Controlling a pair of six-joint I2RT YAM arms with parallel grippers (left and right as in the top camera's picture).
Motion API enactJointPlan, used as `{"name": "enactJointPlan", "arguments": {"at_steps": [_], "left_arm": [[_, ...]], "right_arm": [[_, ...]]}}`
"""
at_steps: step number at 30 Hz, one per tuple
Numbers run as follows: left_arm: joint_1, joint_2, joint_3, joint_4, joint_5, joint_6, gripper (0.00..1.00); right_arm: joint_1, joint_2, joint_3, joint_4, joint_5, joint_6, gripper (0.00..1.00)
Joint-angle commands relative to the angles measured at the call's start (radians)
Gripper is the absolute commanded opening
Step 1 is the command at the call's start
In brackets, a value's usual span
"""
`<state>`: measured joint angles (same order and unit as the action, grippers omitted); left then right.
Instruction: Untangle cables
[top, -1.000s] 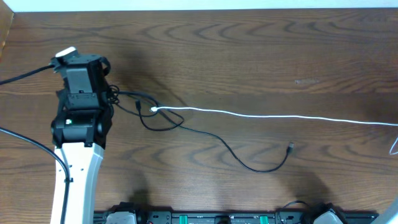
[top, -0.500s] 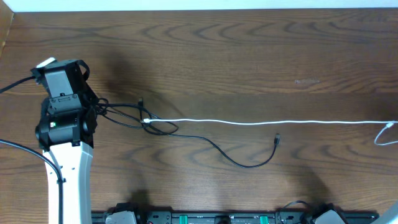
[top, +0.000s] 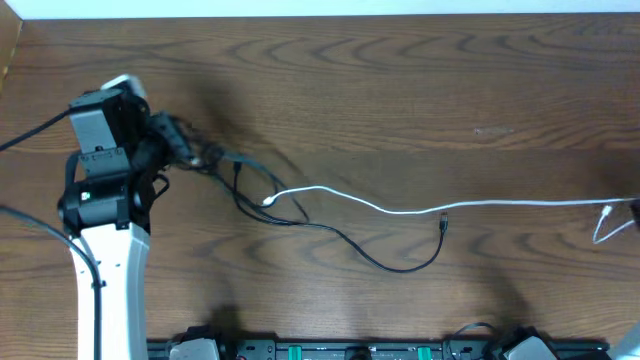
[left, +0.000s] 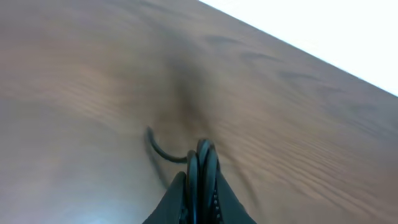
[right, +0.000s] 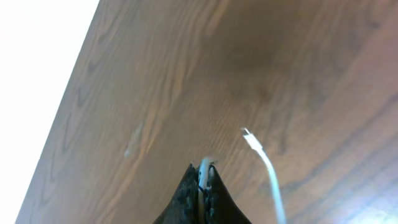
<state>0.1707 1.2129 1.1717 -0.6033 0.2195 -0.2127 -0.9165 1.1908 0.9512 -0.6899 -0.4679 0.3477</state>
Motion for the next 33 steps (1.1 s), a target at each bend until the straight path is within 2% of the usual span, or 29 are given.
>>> {"name": "enactJointPlan", "arguments": {"at_steps": [1, 7, 8, 9, 10, 12, 13, 15, 19, 25, 31, 33], "left_arm": [[-0.053, 0.042, 0.024, 0.02, 0.288, 0.111, 0.08], [-0.167, 0.089, 0.024, 0.014, 0.289, 0.225, 0.08], [-0.182, 0.091, 0.024, 0.014, 0.289, 0.241, 0.07], [-0.199, 0.093, 0.024, 0.014, 0.289, 0.262, 0.08], [-0.212, 0.093, 0.024, 0.014, 0.289, 0.277, 0.07], [-0.242, 0.093, 0.024, 0.014, 0.289, 0.316, 0.08], [-0.253, 0.093, 0.024, 0.014, 0.288, 0.332, 0.08], [-0.275, 0.093, 0.024, 0.014, 0.285, 0.365, 0.08], [-0.308, 0.094, 0.024, 0.014, 0.285, 0.422, 0.08], [-0.325, 0.094, 0.024, 0.019, 0.285, 0.448, 0.07], [-0.325, 0.094, 0.024, 0.018, 0.286, 0.448, 0.07], [-0.325, 0.094, 0.024, 0.018, 0.286, 0.448, 0.07]], "right_arm": [[0.058, 0.016, -0.004, 0.011, -0.031, -0.068, 0.01], [0.086, 0.055, -0.004, 0.104, 0.075, -0.072, 0.01], [0.086, 0.064, -0.004, 0.113, 0.081, -0.072, 0.05], [0.086, 0.072, -0.004, 0.115, 0.081, -0.072, 0.16], [0.086, 0.08, -0.004, 0.114, 0.08, -0.072, 0.3], [0.086, 0.098, -0.004, 0.101, 0.039, -0.073, 0.8], [0.086, 0.105, -0.004, 0.087, 0.006, -0.082, 0.89], [0.089, 0.11, -0.004, 0.059, -0.085, -0.147, 0.99], [0.114, 0.11, -0.004, 0.007, -0.237, -0.286, 0.99], [0.242, 0.11, -0.004, -0.073, -0.534, -0.685, 0.99], [0.431, 0.111, -0.004, -0.089, -0.536, -0.908, 0.99], [0.504, 0.112, -0.004, -0.076, -0.53, -0.972, 0.91]]}}
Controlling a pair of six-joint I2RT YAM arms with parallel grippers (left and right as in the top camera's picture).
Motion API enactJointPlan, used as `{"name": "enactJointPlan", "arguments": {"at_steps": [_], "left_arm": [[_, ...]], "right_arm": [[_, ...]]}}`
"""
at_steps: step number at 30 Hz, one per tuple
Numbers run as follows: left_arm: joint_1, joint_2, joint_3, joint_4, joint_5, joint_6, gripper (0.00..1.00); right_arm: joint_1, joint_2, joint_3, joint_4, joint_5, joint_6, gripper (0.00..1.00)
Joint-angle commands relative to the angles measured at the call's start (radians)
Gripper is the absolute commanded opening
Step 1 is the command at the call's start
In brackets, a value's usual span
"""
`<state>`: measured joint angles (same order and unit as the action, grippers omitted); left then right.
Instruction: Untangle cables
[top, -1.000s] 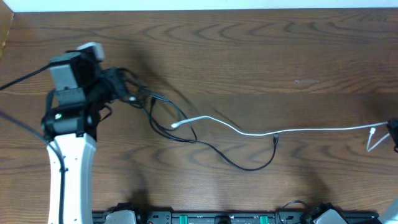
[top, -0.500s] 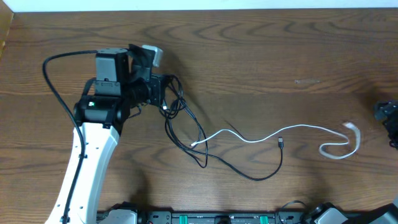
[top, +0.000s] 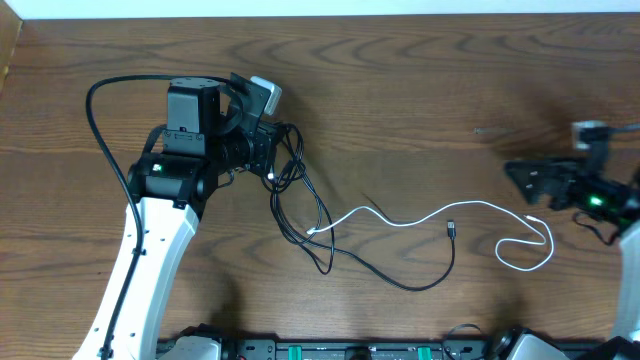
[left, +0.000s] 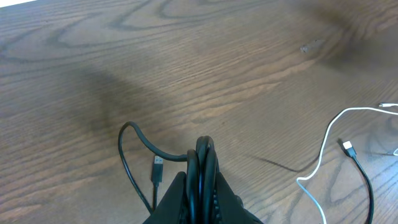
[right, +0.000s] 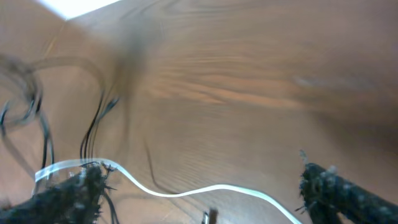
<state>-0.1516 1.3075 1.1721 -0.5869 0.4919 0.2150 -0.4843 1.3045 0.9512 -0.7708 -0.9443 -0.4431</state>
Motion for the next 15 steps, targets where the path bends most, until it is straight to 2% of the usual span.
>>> {"name": "enactJointPlan", "arguments": {"at_steps": [1, 2, 7, 10, 15], "left_arm": [[-0.002, -0.001, 0.024, 0.002, 0.013, 0.021, 0.07], [-0.002, -0.001, 0.024, 0.002, 0.013, 0.02, 0.08], [-0.002, -0.001, 0.024, 0.002, 0.014, 0.02, 0.08], [-0.003, -0.001, 0.024, 0.001, 0.021, 0.021, 0.08], [-0.016, -0.001, 0.024, 0.002, 0.025, 0.021, 0.08]], "right_arm": [[0.107, -0.001, -0.004, 0.013, -0.053, -0.213, 0.88], [0.151, 0.003, -0.004, 0.024, -0.051, -0.256, 0.85], [0.304, 0.034, -0.004, 0.05, -0.049, -0.36, 0.86], [0.384, 0.066, -0.004, 0.074, -0.048, -0.367, 0.94], [0.518, 0.154, -0.004, 0.154, -0.013, -0.366, 0.96]]}}
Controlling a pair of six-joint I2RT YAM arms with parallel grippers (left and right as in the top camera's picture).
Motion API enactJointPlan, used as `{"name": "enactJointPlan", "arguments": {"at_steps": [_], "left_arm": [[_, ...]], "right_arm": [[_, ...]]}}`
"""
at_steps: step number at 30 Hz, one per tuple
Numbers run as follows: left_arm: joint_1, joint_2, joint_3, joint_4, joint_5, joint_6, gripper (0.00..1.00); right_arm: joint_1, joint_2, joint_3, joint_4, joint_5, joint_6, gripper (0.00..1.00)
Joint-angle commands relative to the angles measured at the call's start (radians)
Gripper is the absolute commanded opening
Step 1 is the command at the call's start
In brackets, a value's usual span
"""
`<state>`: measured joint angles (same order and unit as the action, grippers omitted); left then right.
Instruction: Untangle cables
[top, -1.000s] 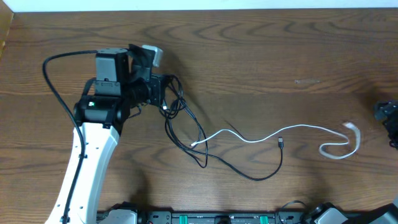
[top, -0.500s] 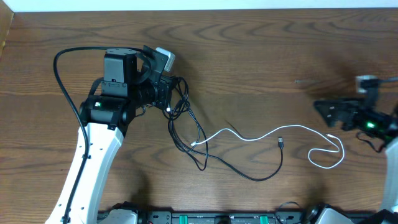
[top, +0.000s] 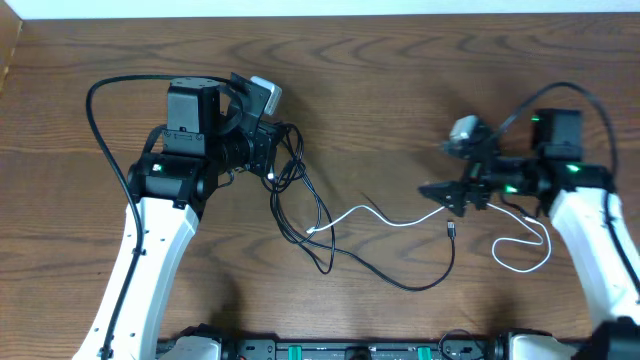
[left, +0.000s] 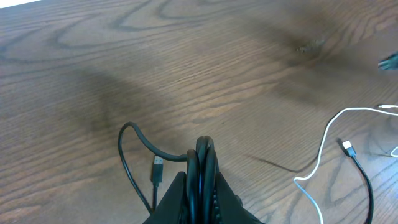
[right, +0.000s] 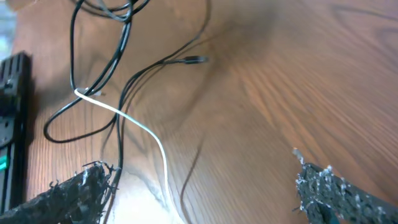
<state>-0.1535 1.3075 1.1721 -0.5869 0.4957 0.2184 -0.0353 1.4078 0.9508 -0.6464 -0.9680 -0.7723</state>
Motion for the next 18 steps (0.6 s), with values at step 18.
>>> {"name": "enactJointPlan", "arguments": {"at_steps": [18], "left_arm": [[-0.09, -0.001, 0.024, 0.021, 0.013, 0.055, 0.08]], "right_arm": [[0.451, 0.332, -0.004, 0.291, 0.053, -0.108, 0.99]]}}
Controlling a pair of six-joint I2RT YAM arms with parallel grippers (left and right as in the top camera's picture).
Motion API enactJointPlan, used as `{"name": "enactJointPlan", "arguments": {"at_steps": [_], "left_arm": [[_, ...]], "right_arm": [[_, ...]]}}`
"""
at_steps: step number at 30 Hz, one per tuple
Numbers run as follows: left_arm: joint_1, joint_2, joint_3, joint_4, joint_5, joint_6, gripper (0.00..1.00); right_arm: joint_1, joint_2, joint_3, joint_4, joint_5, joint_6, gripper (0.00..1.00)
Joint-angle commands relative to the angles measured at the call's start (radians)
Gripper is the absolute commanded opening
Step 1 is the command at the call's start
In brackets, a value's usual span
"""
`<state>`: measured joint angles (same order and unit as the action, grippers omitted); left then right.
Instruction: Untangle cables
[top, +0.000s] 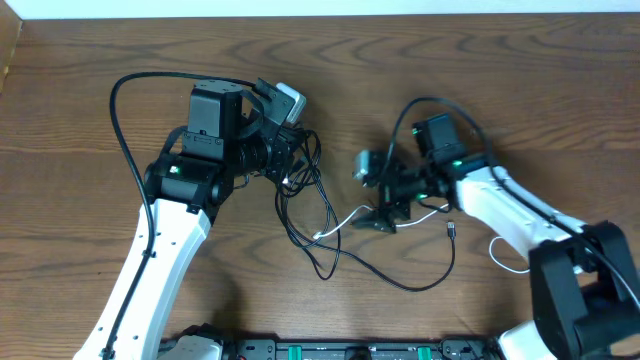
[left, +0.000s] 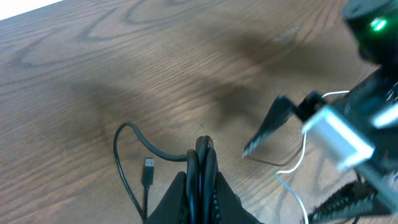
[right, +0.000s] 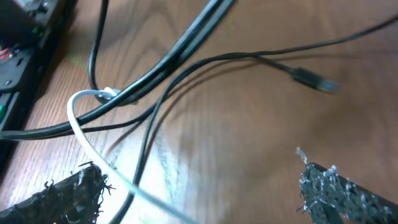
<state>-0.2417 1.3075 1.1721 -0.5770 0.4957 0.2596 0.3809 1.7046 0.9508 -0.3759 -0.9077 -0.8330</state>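
A black cable (top: 322, 240) loops over the table's middle, its small plug (top: 451, 230) lying to the right. My left gripper (top: 287, 152) is shut on a bundle of this black cable (left: 202, 152), and a USB plug (left: 148, 167) rests just left of it. The thin white cable (top: 350, 215) crosses the black loops and trails right to a slack loop (top: 505, 262). My right gripper (top: 385, 205) hovers wide open over that crossing, holding nothing. In the right wrist view the white cable (right: 81, 127) passes near one of the fingers (right: 74, 193), with a black plug (right: 311, 81) beyond.
A dark equipment rail (top: 330, 350) runs along the table's near edge. The left arm's own supply cable (top: 130, 85) arcs over the wooden table (top: 420, 60) at the left. Both arms stand close together around the tangle.
My open right gripper has moved left from beside the small black plug to over the white and black crossing. My left gripper, still shut on the black cable, has shifted slightly right.
At first my left gripper held the black cable far left and my right gripper held the white cable at the far right, stretched taut. Then the left had moved inward and the right was open, the white cable slack. Since then the right has moved to the tangle.
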Motion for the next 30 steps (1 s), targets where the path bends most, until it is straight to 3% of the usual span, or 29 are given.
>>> {"name": "enactJointPlan", "arguments": {"at_steps": [1, 2, 3, 5, 6, 16, 22, 30], "left_arm": [[-0.002, -0.001, 0.024, 0.011, 0.013, 0.013, 0.08], [-0.002, -0.001, 0.024, 0.011, 0.013, 0.013, 0.07], [-0.002, -0.001, 0.024, 0.01, 0.013, 0.013, 0.08], [-0.002, -0.001, 0.024, 0.011, 0.013, 0.013, 0.08], [-0.002, -0.001, 0.024, 0.011, 0.012, 0.013, 0.07], [-0.002, -0.001, 0.024, 0.0, -0.04, 0.013, 0.08], [-0.002, 0.0, 0.024, -0.028, -0.1, 0.013, 0.08], [-0.002, 0.0, 0.024, -0.067, -0.174, 0.013, 0.08]], "right_arm": [[0.041, 0.045, -0.004, 0.031, -0.001, -0.047, 0.97], [0.047, 0.053, -0.004, 0.039, 0.008, -0.047, 0.89], [0.053, 0.061, -0.004, 0.043, 0.022, -0.047, 0.74], [0.059, 0.065, -0.004, 0.047, 0.05, -0.042, 0.14], [0.059, 0.065, -0.004, 0.047, 0.064, -0.037, 0.01], [-0.026, -0.064, -0.003, 0.126, 0.055, 0.235, 0.01], [-0.061, -0.258, -0.003, 0.14, 0.048, 0.257, 0.01], [-0.139, -0.42, -0.003, 0.074, 0.521, 0.332, 0.01]]}}
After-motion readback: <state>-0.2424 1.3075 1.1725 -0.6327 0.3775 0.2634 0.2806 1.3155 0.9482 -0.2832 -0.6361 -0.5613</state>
